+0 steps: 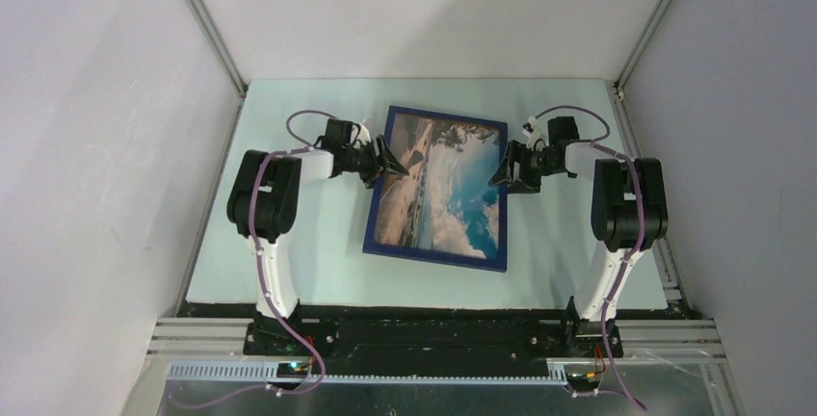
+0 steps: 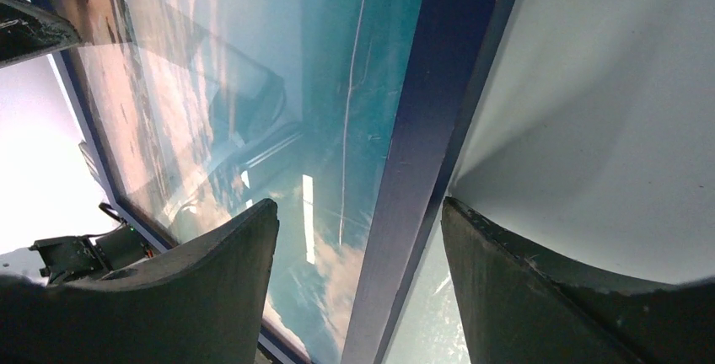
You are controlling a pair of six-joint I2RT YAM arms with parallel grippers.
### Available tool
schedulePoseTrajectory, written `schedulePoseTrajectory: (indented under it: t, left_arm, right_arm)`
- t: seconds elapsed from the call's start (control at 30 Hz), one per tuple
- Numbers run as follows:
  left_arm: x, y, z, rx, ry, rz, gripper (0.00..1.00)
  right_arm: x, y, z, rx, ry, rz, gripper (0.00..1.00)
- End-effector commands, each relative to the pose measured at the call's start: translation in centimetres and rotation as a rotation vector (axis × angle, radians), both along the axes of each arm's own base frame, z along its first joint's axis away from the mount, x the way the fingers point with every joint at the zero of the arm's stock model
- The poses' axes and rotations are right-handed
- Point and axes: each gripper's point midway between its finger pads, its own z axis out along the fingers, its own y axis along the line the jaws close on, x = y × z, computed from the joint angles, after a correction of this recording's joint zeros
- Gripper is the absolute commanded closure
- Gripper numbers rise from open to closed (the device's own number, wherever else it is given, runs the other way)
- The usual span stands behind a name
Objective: Put the photo into the frame
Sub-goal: Turn over the photo frame at the center of the board, then adjust the photo frame at the center of the board.
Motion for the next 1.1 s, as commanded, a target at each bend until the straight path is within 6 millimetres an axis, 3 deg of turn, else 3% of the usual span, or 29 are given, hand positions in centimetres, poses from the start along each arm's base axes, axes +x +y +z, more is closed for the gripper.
schedulePoseTrajectory:
  t: [0.0,0.27,0.63,0.9,1.07]
  left_arm:
    - [0.5,-1.2,1.8,-0.046,-0.060,-0.024,0.31]
    - [0.3,-0.4,1.1,0.004,-0.063,0.004,0.13]
    - [-0.2,3.1,0.8,0.238,-0.090,0.085,0.01]
    - [-0.4,5.2,0.7,0.381,-0.123,0.124,0.00]
    - [-0.9,5.2,1.1,0.424,-0.151,0.098,0.00]
  right_arm:
    - [0.6,-0.7,0.4,-0.001,-0.027,-0.012,0.25]
    - [0.8,-2.1,0.2,-0.018,-0.020,-0.042,0.25]
    - [0.7,-2.6,0.2,-0.053,-0.032,-0.041,0.26]
    - [0.5,-2.9,0.2,-0.074,-0.027,-0.032,0.26]
    - [0.4,-3.5,0.3,-0.109,-0.024,-0.030,0.25]
